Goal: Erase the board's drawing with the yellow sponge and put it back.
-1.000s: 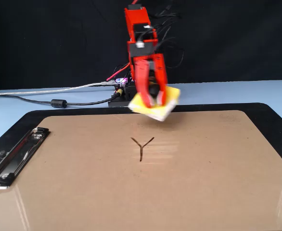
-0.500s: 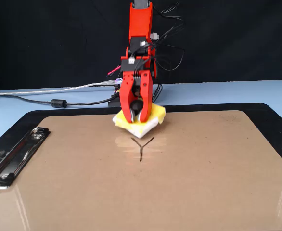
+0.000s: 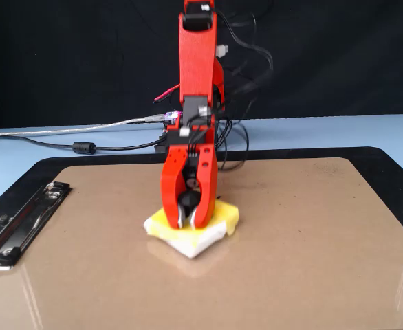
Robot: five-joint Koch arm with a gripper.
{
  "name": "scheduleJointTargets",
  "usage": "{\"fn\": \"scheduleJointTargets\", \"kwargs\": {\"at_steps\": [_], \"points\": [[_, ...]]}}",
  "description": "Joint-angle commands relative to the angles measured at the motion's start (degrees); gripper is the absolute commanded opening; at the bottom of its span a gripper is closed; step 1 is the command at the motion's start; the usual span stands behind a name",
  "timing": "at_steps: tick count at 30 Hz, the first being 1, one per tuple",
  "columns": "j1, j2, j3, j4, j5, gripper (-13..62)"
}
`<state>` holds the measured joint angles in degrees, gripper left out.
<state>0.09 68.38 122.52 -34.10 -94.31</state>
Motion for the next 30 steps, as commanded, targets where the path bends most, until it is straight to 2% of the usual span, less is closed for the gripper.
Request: {"fn": "scheduleJointTargets", "kwargs": {"at_steps": [1,6,9,12,19,21,23,25,30], "points": [[0.7,3.2,5.7,-1.1,-0.1,-8.1],[0.4,28.7,32.5,-0.8,-0.1,-8.1],[0.1,37.3,41.6,-0.4,0.0,-8.1],[0.2,34.6,39.6,-0.6,0.1,-8.1],[3.6,2.2,7.9,-1.3,0.6,-8.1],[3.4,-2.9,1.6,-1.9,0.6,-8.1],[3.3,-1.9,3.6,-3.1,0.7,-8.1],[2.7,4.9,12.1,-5.2,0.7,-8.1],[-5.4,30.8,37.4,-5.5,0.5,-8.1]]}}
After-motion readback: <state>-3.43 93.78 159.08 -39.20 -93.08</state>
